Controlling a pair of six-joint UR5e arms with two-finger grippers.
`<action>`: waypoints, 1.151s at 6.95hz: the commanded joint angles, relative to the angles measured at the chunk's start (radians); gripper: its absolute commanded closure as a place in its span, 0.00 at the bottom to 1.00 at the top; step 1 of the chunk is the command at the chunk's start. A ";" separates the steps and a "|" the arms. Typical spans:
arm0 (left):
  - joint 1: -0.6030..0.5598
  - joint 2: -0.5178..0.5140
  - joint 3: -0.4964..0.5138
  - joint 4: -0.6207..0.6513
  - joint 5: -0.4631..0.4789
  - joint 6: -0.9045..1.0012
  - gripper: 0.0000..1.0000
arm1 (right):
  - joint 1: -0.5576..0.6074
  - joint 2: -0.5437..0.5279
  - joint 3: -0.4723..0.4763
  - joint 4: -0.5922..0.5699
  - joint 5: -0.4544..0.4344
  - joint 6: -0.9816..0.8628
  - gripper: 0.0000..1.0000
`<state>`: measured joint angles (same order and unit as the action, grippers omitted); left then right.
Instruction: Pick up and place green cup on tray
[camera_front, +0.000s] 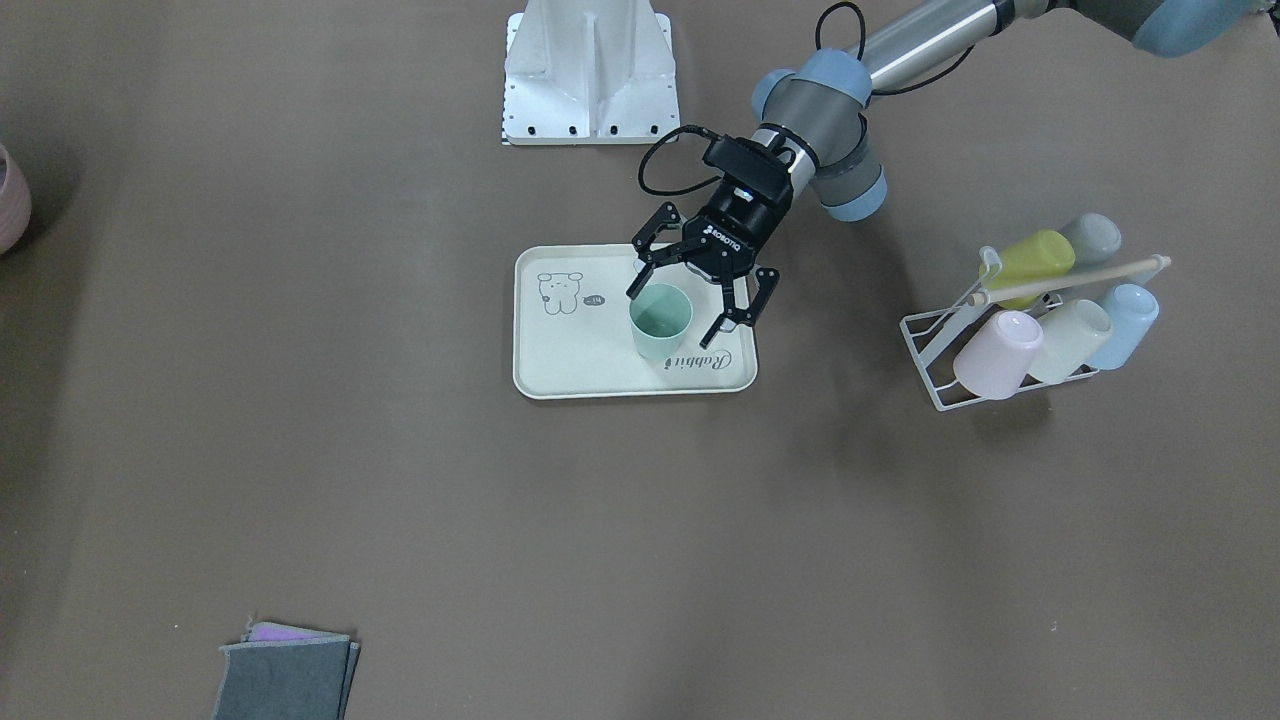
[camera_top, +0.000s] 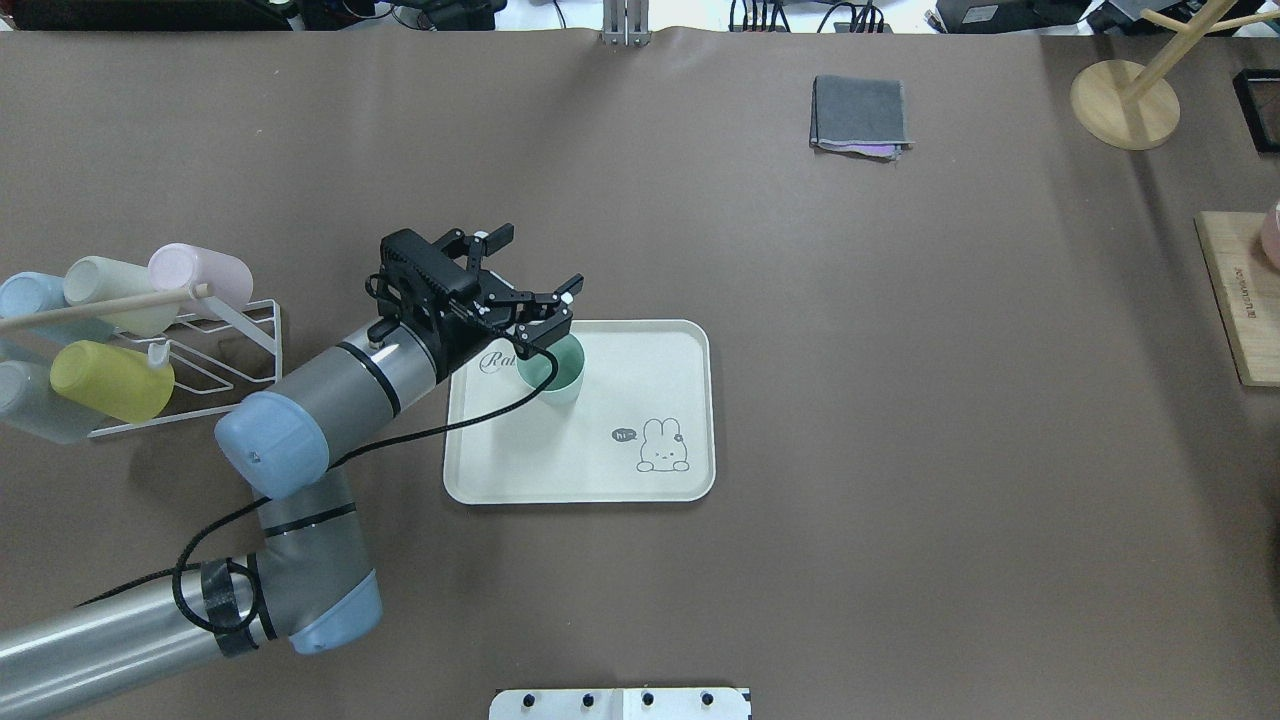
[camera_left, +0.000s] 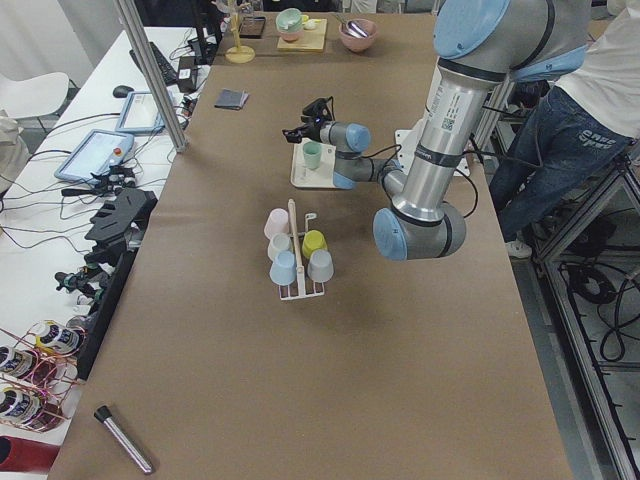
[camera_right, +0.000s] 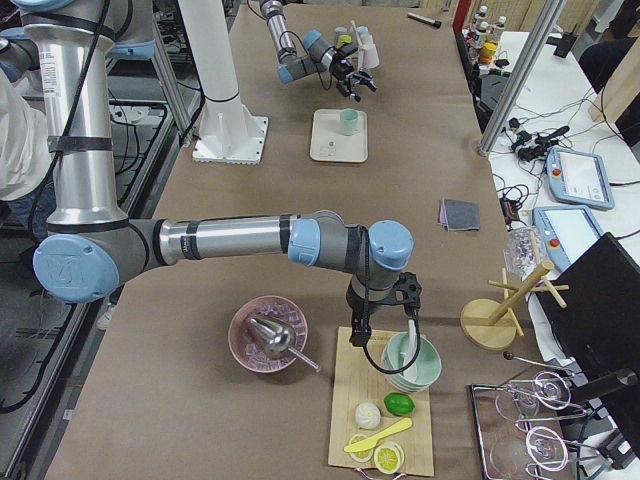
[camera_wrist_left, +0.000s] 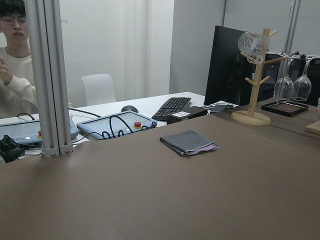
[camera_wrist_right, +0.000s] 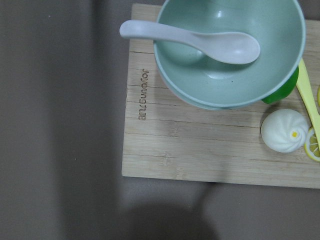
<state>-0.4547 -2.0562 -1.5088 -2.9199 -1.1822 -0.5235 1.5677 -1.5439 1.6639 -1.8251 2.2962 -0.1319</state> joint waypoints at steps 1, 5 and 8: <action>-0.170 -0.028 -0.075 0.208 -0.197 -0.033 0.02 | 0.000 0.001 0.001 0.001 -0.006 0.000 0.00; -0.564 -0.056 -0.103 0.518 -0.740 -0.104 0.02 | 0.000 0.001 0.001 0.003 -0.006 0.000 0.00; -0.778 0.014 -0.099 0.728 -1.050 -0.092 0.02 | 0.002 -0.004 -0.001 0.009 -0.008 -0.002 0.00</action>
<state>-1.1589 -2.0622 -1.6104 -2.2883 -2.1228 -0.6218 1.5690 -1.5460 1.6642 -1.8178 2.2889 -0.1329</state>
